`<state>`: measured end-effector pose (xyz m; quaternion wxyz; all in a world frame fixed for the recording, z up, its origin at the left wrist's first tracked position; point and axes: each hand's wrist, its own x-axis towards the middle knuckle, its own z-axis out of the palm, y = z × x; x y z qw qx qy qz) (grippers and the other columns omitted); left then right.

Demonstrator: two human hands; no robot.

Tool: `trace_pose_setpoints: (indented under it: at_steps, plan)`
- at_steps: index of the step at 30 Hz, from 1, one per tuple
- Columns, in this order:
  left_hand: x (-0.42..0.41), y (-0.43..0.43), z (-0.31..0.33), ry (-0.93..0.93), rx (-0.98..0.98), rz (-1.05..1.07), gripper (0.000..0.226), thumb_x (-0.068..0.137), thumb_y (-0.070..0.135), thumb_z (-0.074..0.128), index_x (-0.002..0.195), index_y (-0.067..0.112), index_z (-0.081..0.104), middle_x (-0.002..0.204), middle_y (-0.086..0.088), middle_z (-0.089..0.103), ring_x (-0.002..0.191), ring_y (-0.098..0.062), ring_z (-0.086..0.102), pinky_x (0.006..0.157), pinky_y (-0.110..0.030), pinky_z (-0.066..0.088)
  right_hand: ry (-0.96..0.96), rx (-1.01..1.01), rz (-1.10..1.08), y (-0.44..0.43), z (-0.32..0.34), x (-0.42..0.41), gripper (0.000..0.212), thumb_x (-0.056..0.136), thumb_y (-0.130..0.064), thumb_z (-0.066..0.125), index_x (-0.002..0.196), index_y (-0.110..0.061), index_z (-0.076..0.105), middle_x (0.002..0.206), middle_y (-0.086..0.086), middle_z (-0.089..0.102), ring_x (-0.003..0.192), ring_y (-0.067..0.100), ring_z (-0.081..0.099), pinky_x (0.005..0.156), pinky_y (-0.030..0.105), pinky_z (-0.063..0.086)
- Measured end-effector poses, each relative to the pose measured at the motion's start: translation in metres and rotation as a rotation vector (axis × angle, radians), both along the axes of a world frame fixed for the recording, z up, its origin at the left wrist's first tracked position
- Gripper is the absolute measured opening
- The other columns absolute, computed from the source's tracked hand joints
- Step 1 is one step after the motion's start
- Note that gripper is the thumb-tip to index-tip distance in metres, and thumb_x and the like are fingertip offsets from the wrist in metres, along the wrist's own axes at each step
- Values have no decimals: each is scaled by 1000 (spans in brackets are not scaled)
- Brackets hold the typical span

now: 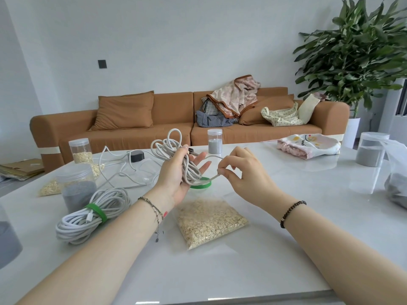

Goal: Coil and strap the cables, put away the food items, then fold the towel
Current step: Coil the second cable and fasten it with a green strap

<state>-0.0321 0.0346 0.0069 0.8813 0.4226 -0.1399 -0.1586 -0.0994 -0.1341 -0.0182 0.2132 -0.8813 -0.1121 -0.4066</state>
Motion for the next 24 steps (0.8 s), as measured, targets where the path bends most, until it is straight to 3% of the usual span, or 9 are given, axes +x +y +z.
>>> trace_pose_setpoints:
  at_steps: [2,5,9,14,19,22,24]
  plan:
    - [-3,1,1,9,15,-75,20,104,21,53,87,11,50,62,-1,59,94,-21,75,96,-53,55,-10,21,-45,-1,-1,1,5,94,-18,69,90,-18,72,80,-11,42,85,19,45,74,30,35]
    - [-6,1,1,-14,88,-219,26,104,20,50,81,10,49,63,-2,55,104,-22,72,98,-55,53,-12,33,-93,-3,-1,2,6,95,-20,67,92,-17,72,80,-13,39,86,18,44,75,28,31]
    - [-10,-3,-4,-28,214,-236,18,102,19,55,87,10,58,76,-4,64,108,-24,68,92,-63,54,-35,-24,-122,-2,-2,2,8,95,-22,67,93,-17,73,81,-9,42,86,19,44,76,28,31]
    - [-12,-5,-3,12,218,-229,10,101,15,59,104,6,58,103,-11,63,106,-31,71,90,-53,58,-75,-71,-156,-1,-1,2,7,95,-23,67,91,-19,72,83,-7,45,85,18,44,75,28,32]
    - [-10,-3,-3,14,311,-254,15,102,15,55,108,2,57,92,-12,74,91,-31,74,85,-40,60,-83,-51,-98,0,0,-1,9,94,-27,65,93,-18,66,88,-8,50,87,14,47,72,26,37]
    - [-9,-2,-6,-14,394,-266,16,101,14,53,107,0,57,88,-14,75,92,-28,72,76,-33,57,-35,-7,-12,0,0,0,7,94,-24,66,95,-20,59,92,-8,54,87,9,48,74,20,41]
    - [-9,-1,-7,-12,405,-264,15,102,13,51,104,0,58,85,-13,75,82,-21,72,70,-28,54,-19,40,30,0,0,1,6,95,-20,66,96,-21,60,93,-8,56,86,2,51,75,13,39]
